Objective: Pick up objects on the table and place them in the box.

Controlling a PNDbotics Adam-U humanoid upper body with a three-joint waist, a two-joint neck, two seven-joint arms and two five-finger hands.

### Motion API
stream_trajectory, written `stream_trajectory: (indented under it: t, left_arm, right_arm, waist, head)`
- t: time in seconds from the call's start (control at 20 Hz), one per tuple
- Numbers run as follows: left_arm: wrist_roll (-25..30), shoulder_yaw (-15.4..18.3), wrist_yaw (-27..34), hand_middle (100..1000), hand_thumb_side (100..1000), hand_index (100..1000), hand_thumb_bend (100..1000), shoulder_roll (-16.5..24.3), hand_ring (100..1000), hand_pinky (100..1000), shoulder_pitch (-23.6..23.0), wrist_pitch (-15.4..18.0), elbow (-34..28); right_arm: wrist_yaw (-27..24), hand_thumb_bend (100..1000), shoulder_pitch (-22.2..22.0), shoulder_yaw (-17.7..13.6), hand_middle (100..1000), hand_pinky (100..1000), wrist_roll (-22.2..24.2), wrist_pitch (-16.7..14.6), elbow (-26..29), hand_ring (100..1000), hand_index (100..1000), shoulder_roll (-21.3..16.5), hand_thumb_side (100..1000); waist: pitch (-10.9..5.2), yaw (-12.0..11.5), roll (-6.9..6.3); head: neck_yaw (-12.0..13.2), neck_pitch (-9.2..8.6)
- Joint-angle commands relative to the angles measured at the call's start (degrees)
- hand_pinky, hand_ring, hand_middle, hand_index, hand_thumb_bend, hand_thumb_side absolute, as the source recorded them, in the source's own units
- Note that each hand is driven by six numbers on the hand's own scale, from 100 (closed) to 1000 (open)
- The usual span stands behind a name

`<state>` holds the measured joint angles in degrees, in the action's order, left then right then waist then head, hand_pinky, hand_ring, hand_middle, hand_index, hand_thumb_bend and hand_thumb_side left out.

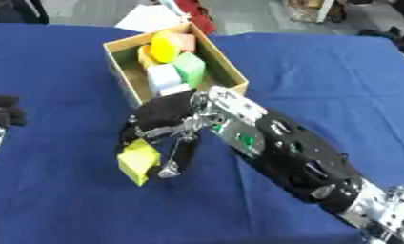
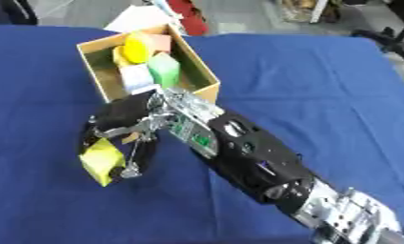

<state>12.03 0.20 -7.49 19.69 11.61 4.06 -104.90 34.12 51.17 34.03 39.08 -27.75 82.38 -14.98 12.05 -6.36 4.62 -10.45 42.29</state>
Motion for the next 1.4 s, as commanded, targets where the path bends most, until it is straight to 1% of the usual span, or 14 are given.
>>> stream_trajectory:
  t: [0.05, 0.2, 0.3, 0.35, 0.5, 0.55, 0.6, 0.65, 0.7, 0.8, 0.85, 1.05, 1.2, 1.4]
  left_arm:
    - [-0.27, 0.41, 0.07, 592, 677, 775, 100, 0.77, 620, 740, 0.28, 0.06, -0.54]
    - [-0.96, 0.77, -0.01, 596, 673, 774, 100, 0.89, 623, 740, 0.23, -0.13, -0.5]
    - [-1.84, 0.91, 0.06, 598, 668, 773, 100, 0.79, 623, 740, 0.26, -0.5, -0.39]
    - [-2.13, 0.87, 0.07, 597, 669, 772, 100, 0.74, 622, 739, 0.28, -0.63, -0.38]
    - [-2.21, 0.75, 0.03, 596, 672, 773, 100, 0.69, 621, 739, 0.29, -0.74, -0.45]
    - [-2.19, 0.77, 0.02, 595, 672, 772, 100, 0.67, 621, 739, 0.27, -0.77, -0.46]
    - [-2.17, 0.79, 0.02, 595, 672, 772, 100, 0.65, 621, 739, 0.26, -0.78, -0.47]
    - [-2.15, 0.8, 0.01, 594, 673, 773, 100, 0.62, 621, 739, 0.25, -0.79, -0.47]
    - [-2.1, 0.8, -0.01, 593, 674, 773, 100, 0.58, 621, 739, 0.24, -0.8, -0.46]
    - [-1.96, 0.8, -0.02, 589, 676, 773, 100, 0.53, 621, 739, 0.17, -0.77, -0.44]
    - [-1.92, 0.83, -0.04, 588, 677, 773, 100, 0.53, 620, 740, 0.1, -0.77, -0.42]
    - [-1.96, 1.01, -0.11, 587, 678, 773, 100, 0.54, 620, 740, -0.18, -0.79, -0.36]
    - [-1.9, 1.06, -0.11, 586, 680, 773, 100, 0.51, 620, 740, -0.4, -0.76, -0.32]
    - [-2.07, 1.27, -0.16, 586, 682, 772, 100, 0.51, 620, 741, -0.73, -0.78, -0.27]
  right_arm:
    - [-9.5, 100, 2.53, -3.13, 469, 783, 5.68, 0.3, 5.41, 749, 641, -4.91, 274]
    - [-12.71, 100, 3.6, -6.56, 489, 787, 6.36, 6.48, 5.29, 757, 662, -7.92, 281]
    - [-10.14, 100, 4.0, -9.67, 516, 786, 4.72, 9.43, 0.42, 760, 687, -8.04, 282]
    - [-7.86, 100, 4.16, -11.46, 560, 789, 2.92, 10.6, -3.19, 769, 724, -7.76, 307]
    - [0.2, 100, 4.73, -16.14, 650, 792, -5.26, 12.45, -14.26, 784, 803, -6.3, 360]
    - [2.78, 100, 4.87, -17.33, 712, 799, -8.07, 12.86, -17.27, 797, 849, -6.0, 387]
    - [5.1, 100, 4.98, -18.2, 718, 800, -10.59, 13.11, -19.62, 798, 855, -5.71, 390]
    - [7.02, 100, 4.99, -19.01, 759, 806, -12.7, 13.46, -21.57, 805, 914, -5.59, 402]
    - [8.49, 100, 4.96, -19.62, 770, 810, -14.37, 13.7, -23.07, 809, 926, -5.5, 410]
    - [10.27, 128, 4.75, -20.28, 819, 825, -16.01, 13.6, -24.84, 829, 961, -5.68, 468]
    - [10.76, 166, 4.6, -20.43, 856, 838, -16.17, 13.33, -25.05, 843, 977, -5.94, 524]
    - [11.48, 237, 3.77, -20.3, 953, 894, -14.81, 11.88, -23.02, 907, 1000, -7.44, 576]
    - [11.47, 234, 2.97, -20.03, 975, 905, -12.5, 10.84, -19.06, 920, 1000, -9.06, 577]
    - [6.53, 182, 0.85, -20.7, 957, 879, -12.84, 10.57, -9.61, 888, 1000, -12.31, 553]
  waist:
    - [-1.47, 0.01, 0.45]
    - [-1.62, -0.21, 0.47]
    - [-1.63, -0.38, 0.39]
    - [-1.59, -0.47, 0.31]
    - [-1.51, -0.78, 0.19]
    - [-1.51, -0.81, 0.17]
    - [-1.51, -0.82, 0.16]
    - [-1.51, -0.75, 0.16]
    - [-1.53, -0.69, 0.15]
    - [-1.57, -0.48, 0.14]
    - [-1.62, -0.35, 0.12]
    - [-1.84, 0.18, 0.07]
    - [-1.98, 0.74, 0.03]
    - [-1.99, 1.78, 0.05]
  head:
    - [0.3, 0.02]
    - [0.26, 0.06]
    - [0.26, -0.05]
    - [0.26, -0.18]
    - [0.21, -0.47]
    - [0.27, -0.49]
    - [0.3, -0.51]
    - [0.39, -0.58]
    - [0.45, -0.61]
    - [0.53, -0.6]
    - [0.57, -0.54]
    - [0.81, -0.41]
    - [1.08, -0.21]
    - [1.72, -0.02]
